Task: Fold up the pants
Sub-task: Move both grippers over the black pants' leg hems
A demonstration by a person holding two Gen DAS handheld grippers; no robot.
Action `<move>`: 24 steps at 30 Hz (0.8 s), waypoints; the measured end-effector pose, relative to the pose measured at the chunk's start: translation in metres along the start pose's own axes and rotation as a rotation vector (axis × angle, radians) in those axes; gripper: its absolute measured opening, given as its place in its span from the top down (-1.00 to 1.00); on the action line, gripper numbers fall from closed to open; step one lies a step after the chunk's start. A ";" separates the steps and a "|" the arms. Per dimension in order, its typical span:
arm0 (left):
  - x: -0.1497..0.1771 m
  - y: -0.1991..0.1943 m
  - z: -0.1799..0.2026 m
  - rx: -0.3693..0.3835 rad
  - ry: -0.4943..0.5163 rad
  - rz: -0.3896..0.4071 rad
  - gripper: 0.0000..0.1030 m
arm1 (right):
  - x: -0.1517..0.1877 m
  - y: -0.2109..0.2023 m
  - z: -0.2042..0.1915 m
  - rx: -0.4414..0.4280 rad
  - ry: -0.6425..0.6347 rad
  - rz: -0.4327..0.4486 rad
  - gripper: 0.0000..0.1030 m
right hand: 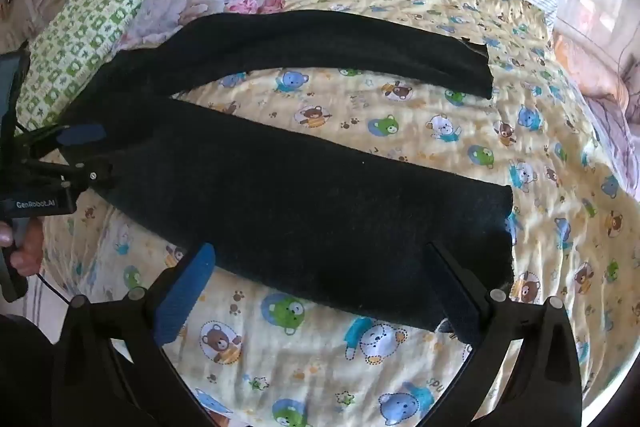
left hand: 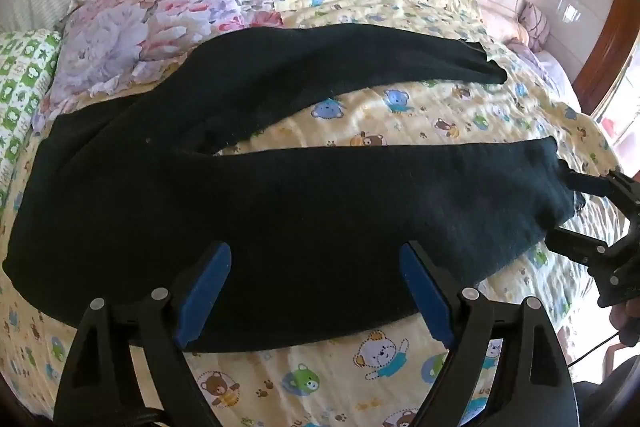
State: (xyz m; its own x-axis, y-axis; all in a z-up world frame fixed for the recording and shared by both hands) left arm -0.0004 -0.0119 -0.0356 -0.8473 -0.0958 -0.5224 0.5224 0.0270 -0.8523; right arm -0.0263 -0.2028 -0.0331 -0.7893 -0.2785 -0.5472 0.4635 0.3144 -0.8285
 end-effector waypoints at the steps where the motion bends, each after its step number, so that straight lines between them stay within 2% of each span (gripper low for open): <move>1: 0.000 0.000 0.000 -0.004 0.001 -0.001 -0.69 | 0.000 0.000 -0.002 0.059 -0.045 0.005 -0.99; 4: 0.003 -0.001 -0.001 -0.010 0.003 0.003 -0.69 | 0.004 0.000 -0.008 0.072 -0.053 0.005 -0.99; 5: 0.003 -0.001 -0.002 -0.009 0.001 0.002 -0.69 | 0.003 0.002 -0.005 0.051 -0.033 -0.009 -0.99; 12: 0.007 0.000 -0.003 -0.004 -0.011 -0.003 -0.69 | 0.006 0.001 -0.002 0.044 -0.017 -0.014 -0.99; 24: 0.007 0.001 -0.004 0.017 -0.024 0.014 -0.69 | 0.006 -0.008 0.007 0.065 0.003 0.060 -0.99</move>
Point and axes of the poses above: each gripper's, at about its wrist camera, not at the fingertips, and y roughly the way its jaws point, z to its right, x to its underside, the point moved 2 cm from there along y, roughly the way its jaws point, and after that the axes turned 2 degrees about -x, right-handed, at the moved point
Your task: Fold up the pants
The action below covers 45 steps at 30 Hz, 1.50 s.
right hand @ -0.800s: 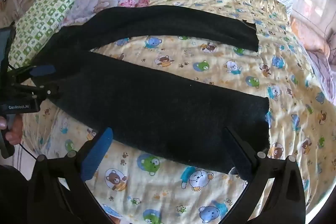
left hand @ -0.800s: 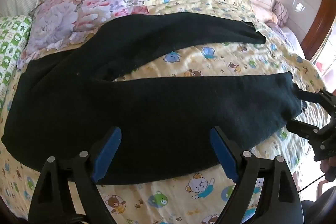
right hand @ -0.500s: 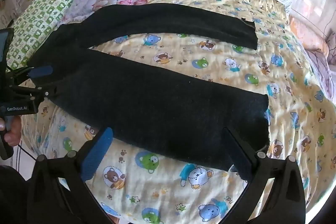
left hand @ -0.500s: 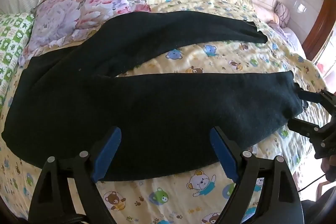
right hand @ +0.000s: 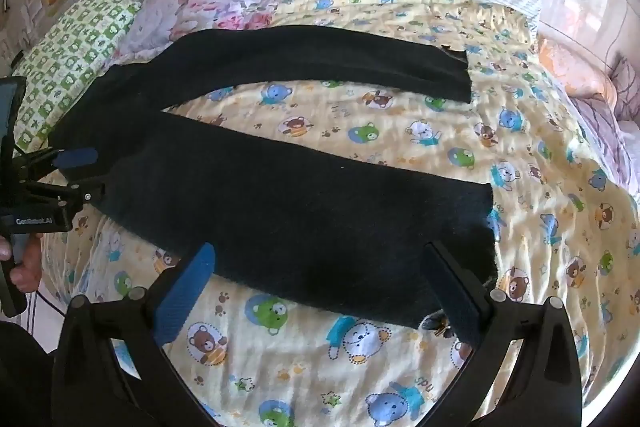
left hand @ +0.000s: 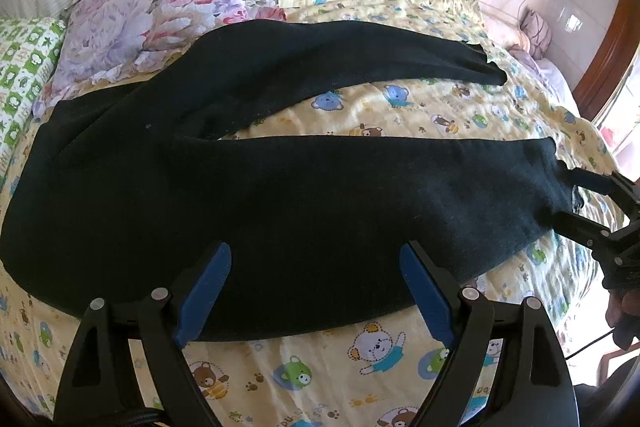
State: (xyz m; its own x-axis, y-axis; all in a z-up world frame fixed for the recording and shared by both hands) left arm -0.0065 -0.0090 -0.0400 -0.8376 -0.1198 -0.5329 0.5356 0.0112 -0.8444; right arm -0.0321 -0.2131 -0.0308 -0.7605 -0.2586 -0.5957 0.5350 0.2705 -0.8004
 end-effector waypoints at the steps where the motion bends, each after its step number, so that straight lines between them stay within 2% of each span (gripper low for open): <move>1: 0.000 0.000 0.000 0.001 0.001 0.001 -0.69 | 0.000 0.000 0.001 0.000 0.002 0.004 -0.99; 35: -0.004 0.001 0.001 0.033 -0.005 -0.011 -0.69 | -0.002 -0.008 0.001 -0.013 0.037 0.033 -0.99; 45: -0.027 0.008 -0.003 0.060 0.018 -0.029 -0.69 | -0.020 -0.009 0.035 -0.035 0.166 0.039 -0.99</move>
Point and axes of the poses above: each gripper's, at about its wrist camera, not at the fingertips, and y roughly the way its jaws point, z to its right, x to its underside, the point moved 2 cm from there along y, roughly the way its jaws point, and after that the axes turned 2 degrees about -x, right-handed, at the moved point
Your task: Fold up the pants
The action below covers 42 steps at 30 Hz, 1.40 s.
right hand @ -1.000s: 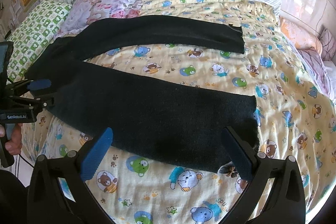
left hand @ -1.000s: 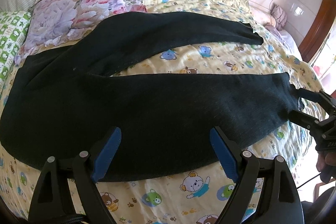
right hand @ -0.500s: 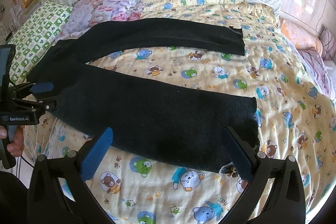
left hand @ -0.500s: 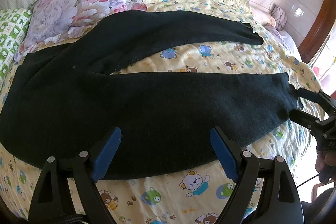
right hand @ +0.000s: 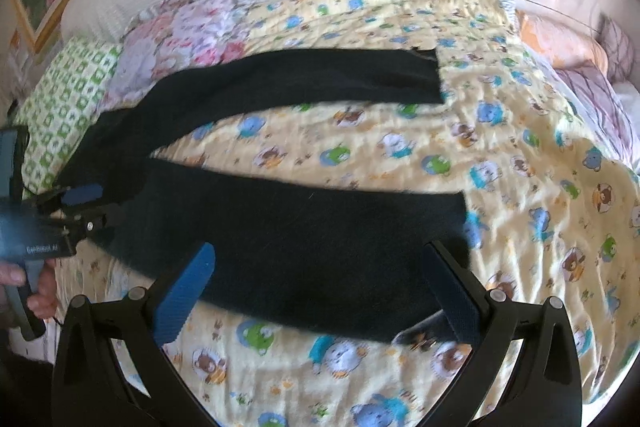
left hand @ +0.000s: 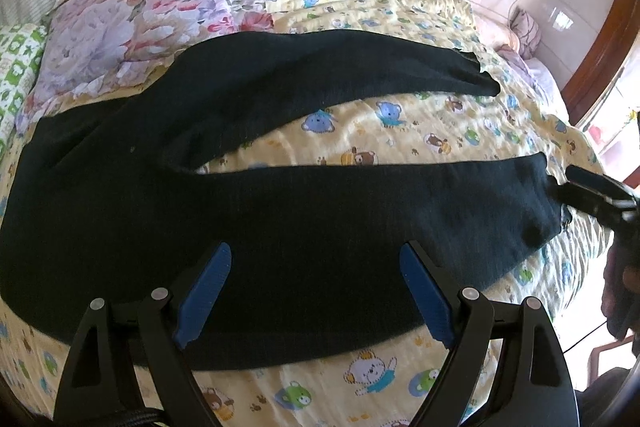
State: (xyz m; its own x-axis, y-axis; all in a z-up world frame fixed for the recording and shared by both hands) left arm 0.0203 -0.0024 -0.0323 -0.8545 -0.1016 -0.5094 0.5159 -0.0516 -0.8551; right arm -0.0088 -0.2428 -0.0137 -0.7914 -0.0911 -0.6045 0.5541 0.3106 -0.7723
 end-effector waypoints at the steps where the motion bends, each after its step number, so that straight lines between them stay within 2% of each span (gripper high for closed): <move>1: -0.002 0.001 -0.001 0.004 0.004 -0.004 -0.69 | -0.003 0.001 0.003 -0.004 0.008 -0.003 -0.99; 8: -0.036 0.014 -0.004 0.025 0.052 -0.023 -0.69 | -0.043 0.020 0.028 -0.046 0.078 -0.042 -0.99; 14: -0.090 0.035 -0.016 0.078 0.032 -0.049 -0.69 | -0.087 0.046 0.051 -0.048 0.099 -0.089 -0.97; 17: -0.117 0.044 -0.020 0.080 0.041 -0.054 -0.69 | -0.111 0.062 0.067 -0.043 0.116 -0.106 -0.94; 21: -0.157 0.056 -0.020 0.075 0.105 -0.037 -0.69 | -0.138 0.084 0.080 -0.033 0.116 -0.142 -0.88; 27: -0.197 0.091 -0.012 0.125 0.236 -0.103 -0.69 | -0.168 0.113 0.107 -0.034 0.116 -0.174 -0.84; 32: -0.212 0.119 -0.011 0.157 0.275 -0.153 -0.69 | -0.184 0.133 0.133 -0.062 0.169 -0.202 -0.53; 37: -0.224 0.147 -0.008 0.203 0.289 -0.210 -0.69 | -0.195 0.149 0.138 -0.094 0.172 -0.229 -0.41; 39: -0.226 0.157 -0.005 0.209 0.294 -0.234 -0.68 | -0.198 0.157 0.137 -0.111 0.171 -0.243 -0.27; 41: -0.226 0.167 -0.004 0.212 0.294 -0.263 -0.50 | -0.199 0.163 0.137 -0.122 0.174 -0.258 0.14; 42: -0.225 0.170 -0.003 0.219 0.294 -0.278 -0.11 | -0.199 0.165 0.137 -0.113 0.170 -0.264 0.24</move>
Point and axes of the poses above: each gripper's, at about its wrist camera, not at the fingertips, and y roughly the way its jaws point, z to its right, x to its underside, the point moved 2 cm from there along y, roughly the way its jaws point, and after that the axes turned 2 degrees about -x, right-handed, at the moved point
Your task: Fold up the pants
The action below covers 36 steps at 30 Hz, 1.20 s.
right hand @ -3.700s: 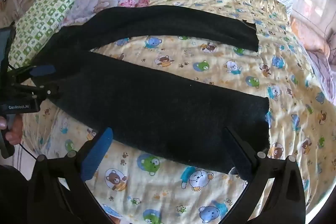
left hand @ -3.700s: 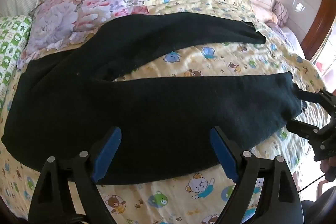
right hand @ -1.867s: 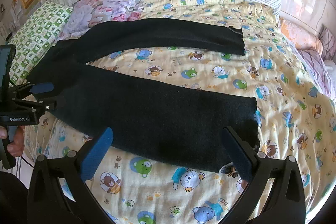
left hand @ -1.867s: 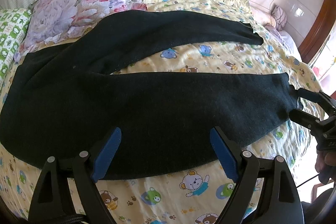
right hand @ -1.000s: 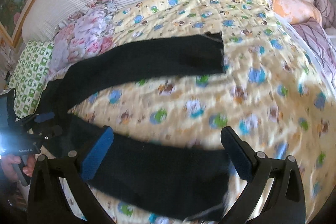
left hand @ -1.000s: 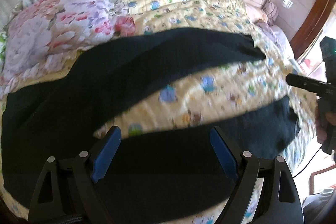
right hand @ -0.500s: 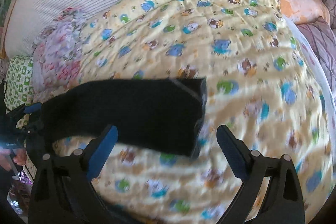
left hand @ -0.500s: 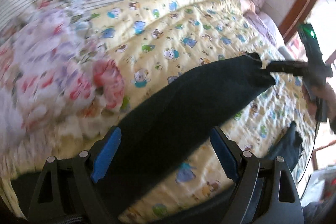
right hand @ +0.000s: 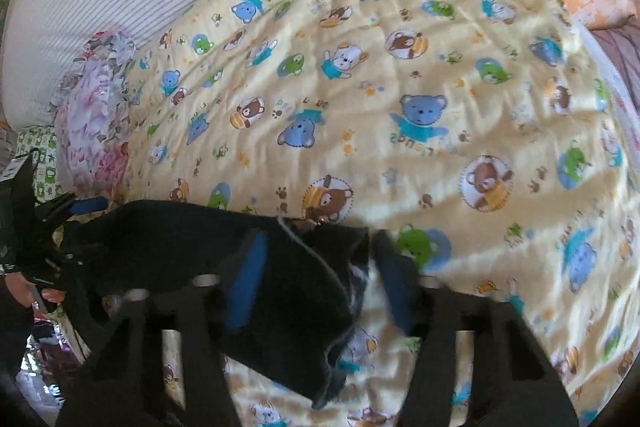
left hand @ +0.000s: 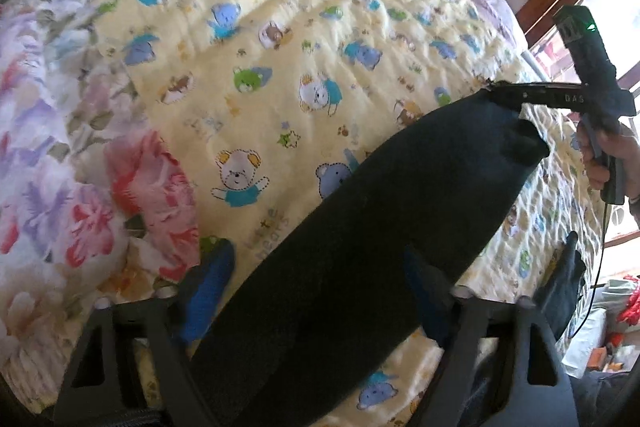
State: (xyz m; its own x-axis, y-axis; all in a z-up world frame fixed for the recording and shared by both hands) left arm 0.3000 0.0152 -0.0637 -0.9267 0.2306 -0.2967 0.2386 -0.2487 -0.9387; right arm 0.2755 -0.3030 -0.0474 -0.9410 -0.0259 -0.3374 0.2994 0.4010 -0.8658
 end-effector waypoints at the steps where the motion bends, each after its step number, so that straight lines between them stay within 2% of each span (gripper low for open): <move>1: 0.000 0.004 0.001 0.015 -0.001 -0.023 0.43 | 0.000 -0.001 0.000 0.006 -0.002 0.002 0.52; 2: 0.001 0.004 0.001 0.013 -0.001 -0.033 0.57 | 0.001 -0.003 0.001 -0.001 0.002 0.007 0.79; 3: 0.003 0.003 0.003 0.001 0.008 -0.030 0.61 | 0.001 -0.006 0.000 -0.010 0.004 0.018 0.80; 4: 0.005 -0.001 0.006 -0.001 0.021 -0.018 0.73 | 0.002 -0.010 0.000 -0.013 -0.001 0.029 0.81; 7: 0.012 -0.017 0.018 0.028 0.039 0.017 0.83 | 0.009 -0.025 -0.008 -0.017 -0.038 0.059 0.83; 14: 0.049 -0.055 0.041 0.089 0.030 0.076 0.87 | 0.045 -0.066 -0.019 -0.111 -0.060 0.137 0.84; 23: 0.111 -0.081 0.072 0.179 -0.061 0.113 0.88 | 0.111 -0.090 -0.023 -0.156 -0.114 0.139 0.84; 28: 0.145 -0.081 0.099 0.175 -0.043 0.096 0.88 | 0.147 -0.097 -0.015 -0.163 -0.122 0.143 0.84; 36: 0.175 -0.092 0.106 0.185 -0.069 0.130 0.88 | 0.181 -0.118 -0.022 -0.174 -0.157 0.188 0.84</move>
State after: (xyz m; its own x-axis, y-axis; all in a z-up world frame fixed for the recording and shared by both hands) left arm 0.0854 -0.0219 -0.0106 -0.9109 0.1224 -0.3940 0.3055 -0.4417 -0.8435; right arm 0.0665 -0.3344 0.0021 -0.8316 -0.0726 -0.5506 0.4216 0.5626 -0.7111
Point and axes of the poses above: each gripper's, at about its wrist camera, not at the fingertips, and y roughly the way its jaws point, z to its right, x to its underside, the point moved 2 cm from there along y, roughly the way its jaws point, and after that the axes turned 2 degrees about -x, right-handed, at the moved point
